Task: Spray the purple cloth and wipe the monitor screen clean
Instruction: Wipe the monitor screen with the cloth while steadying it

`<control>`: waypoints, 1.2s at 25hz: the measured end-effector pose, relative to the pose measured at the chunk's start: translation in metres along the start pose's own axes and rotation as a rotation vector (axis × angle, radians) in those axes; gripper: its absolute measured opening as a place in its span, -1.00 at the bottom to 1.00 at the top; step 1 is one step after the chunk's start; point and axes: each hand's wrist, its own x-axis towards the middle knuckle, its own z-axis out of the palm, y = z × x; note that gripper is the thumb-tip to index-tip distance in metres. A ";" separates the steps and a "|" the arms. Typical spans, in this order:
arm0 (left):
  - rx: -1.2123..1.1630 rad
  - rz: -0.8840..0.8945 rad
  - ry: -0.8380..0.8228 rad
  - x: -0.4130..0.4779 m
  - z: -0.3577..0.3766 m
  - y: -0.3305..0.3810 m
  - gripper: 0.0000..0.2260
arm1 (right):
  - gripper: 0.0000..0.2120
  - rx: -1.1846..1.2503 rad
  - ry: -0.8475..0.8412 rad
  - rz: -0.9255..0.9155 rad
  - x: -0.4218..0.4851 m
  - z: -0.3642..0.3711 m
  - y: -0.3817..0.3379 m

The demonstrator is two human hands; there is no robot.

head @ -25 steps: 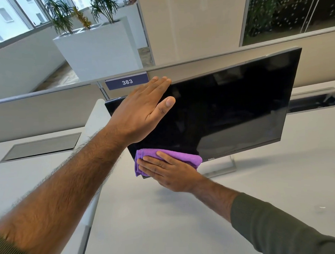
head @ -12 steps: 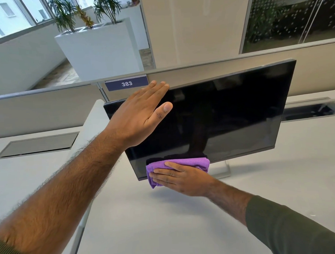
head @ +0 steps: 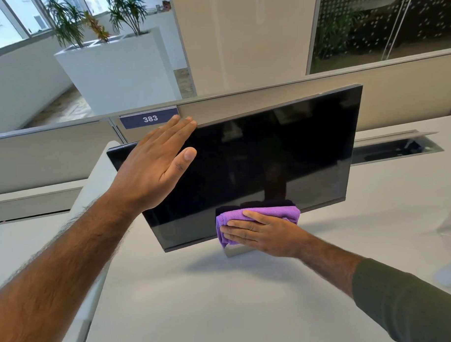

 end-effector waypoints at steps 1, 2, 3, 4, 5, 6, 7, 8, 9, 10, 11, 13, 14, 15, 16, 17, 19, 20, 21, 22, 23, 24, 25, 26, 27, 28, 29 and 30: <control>0.002 0.000 0.003 0.001 0.001 0.002 -0.26 | -0.31 0.008 -0.003 0.021 -0.008 0.001 0.003; 0.002 -0.001 0.007 0.002 0.002 0.004 -0.26 | -0.30 0.017 -0.009 0.037 -0.015 0.003 0.005; 0.004 0.001 0.011 0.004 0.003 0.007 -0.26 | -0.30 0.026 -0.013 0.051 -0.021 0.004 0.007; 0.007 0.007 0.011 0.008 0.005 0.011 -0.26 | -0.30 0.027 -0.014 0.061 -0.028 0.005 0.008; 0.010 0.020 0.008 0.012 0.007 0.017 -0.26 | -0.30 0.018 -0.014 0.066 -0.033 0.006 0.010; 0.012 0.040 0.001 0.019 0.011 0.025 -0.27 | -0.31 0.007 -0.018 0.071 -0.039 0.007 0.012; 0.015 0.062 -0.005 0.026 0.015 0.034 -0.28 | -0.31 -0.002 -0.022 0.076 -0.045 0.007 0.015; 0.017 0.082 -0.010 0.033 0.018 0.043 -0.28 | -0.31 -0.009 -0.028 0.081 -0.051 0.008 0.017; 0.018 0.099 -0.012 0.041 0.022 0.052 -0.28 | -0.30 -0.018 -0.033 0.087 -0.058 0.010 0.019; 0.016 0.113 -0.013 0.048 0.026 0.060 -0.27 | -0.30 -0.024 -0.039 0.092 -0.065 0.011 0.022; 0.012 0.127 -0.011 0.054 0.030 0.068 -0.27 | -0.30 -0.023 -0.046 0.101 -0.073 0.012 0.025; 0.012 0.149 0.000 0.064 0.035 0.079 -0.27 | -0.30 0.001 -0.045 0.130 -0.087 0.013 0.032; 0.015 0.157 0.007 0.068 0.038 0.083 -0.28 | -0.30 0.008 -0.039 0.147 -0.094 0.013 0.036; 0.018 0.164 0.016 0.071 0.040 0.086 -0.29 | -0.30 0.008 -0.035 0.160 -0.100 0.013 0.040; 0.019 0.168 0.025 0.073 0.043 0.089 -0.30 | -0.30 0.004 -0.036 0.169 -0.106 0.013 0.044; 0.017 0.170 0.035 0.075 0.045 0.092 -0.31 | -0.30 0.000 -0.040 0.173 -0.112 0.013 0.047; 0.008 0.165 0.058 0.077 0.048 0.095 -0.33 | -0.32 0.001 -0.046 0.189 -0.122 0.013 0.052; 0.005 0.161 0.069 0.078 0.049 0.096 -0.34 | -0.34 0.005 -0.047 0.203 -0.126 0.013 0.053; 0.005 0.157 0.078 0.078 0.050 0.096 -0.35 | -0.36 0.009 -0.051 0.217 -0.129 0.013 0.053; 0.006 0.157 0.086 0.078 0.051 0.096 -0.35 | -0.38 0.016 -0.058 0.229 -0.131 0.013 0.053; 0.009 0.160 0.093 0.078 0.051 0.097 -0.35 | -0.38 0.022 -0.066 0.238 -0.131 0.013 0.053; 0.013 0.162 0.096 0.077 0.051 0.097 -0.35 | -0.38 0.025 -0.071 0.245 -0.131 0.012 0.052; 0.017 0.158 0.096 0.077 0.052 0.097 -0.34 | -0.38 0.024 -0.073 0.253 -0.131 0.012 0.051; 0.021 0.150 0.091 0.077 0.053 0.098 -0.34 | -0.38 0.023 -0.072 0.260 -0.130 0.012 0.050; 0.028 0.144 0.084 0.077 0.054 0.099 -0.34 | -0.39 0.024 -0.070 0.265 -0.130 0.012 0.048; 0.035 0.150 0.080 0.076 0.054 0.100 -0.34 | -0.39 0.031 -0.066 0.270 -0.129 0.012 0.046; 0.037 0.174 0.089 0.073 0.053 0.103 -0.34 | -0.39 0.044 -0.059 0.279 -0.129 0.012 0.044; 0.022 0.211 0.120 0.068 0.055 0.106 -0.35 | -0.38 0.063 -0.049 0.299 -0.128 0.010 0.043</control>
